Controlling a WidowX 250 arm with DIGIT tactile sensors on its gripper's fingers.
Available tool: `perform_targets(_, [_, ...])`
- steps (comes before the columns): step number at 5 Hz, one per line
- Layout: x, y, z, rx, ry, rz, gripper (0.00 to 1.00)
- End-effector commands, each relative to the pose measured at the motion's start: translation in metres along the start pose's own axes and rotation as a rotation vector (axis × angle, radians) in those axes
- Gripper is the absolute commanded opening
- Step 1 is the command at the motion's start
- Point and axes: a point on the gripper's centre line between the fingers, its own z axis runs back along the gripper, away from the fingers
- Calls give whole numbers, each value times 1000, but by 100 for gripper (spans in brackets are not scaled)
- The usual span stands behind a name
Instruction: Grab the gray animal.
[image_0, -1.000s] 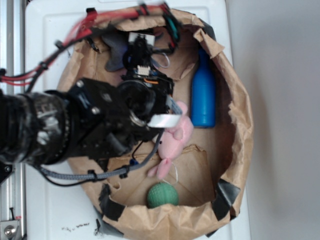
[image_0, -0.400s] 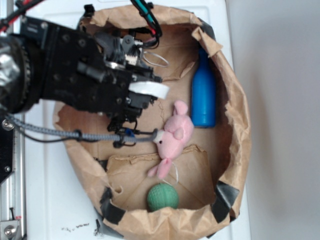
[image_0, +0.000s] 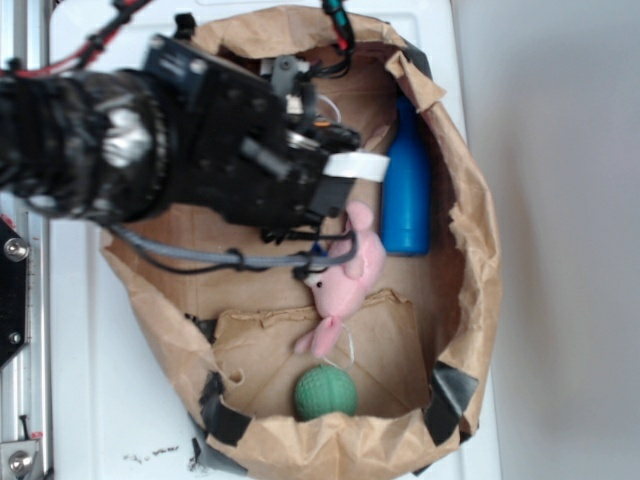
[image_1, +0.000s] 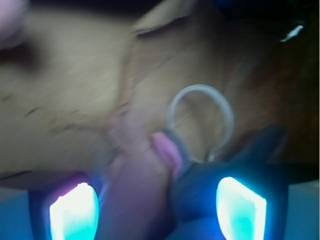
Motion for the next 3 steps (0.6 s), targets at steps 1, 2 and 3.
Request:
perform_targets(1, [3, -16, 0, 6, 19, 33, 100])
perform_targets(2, [1, -16, 1, 4, 17, 31, 100])
perform_targets(3, [1, -16, 1, 9, 17, 34, 100])
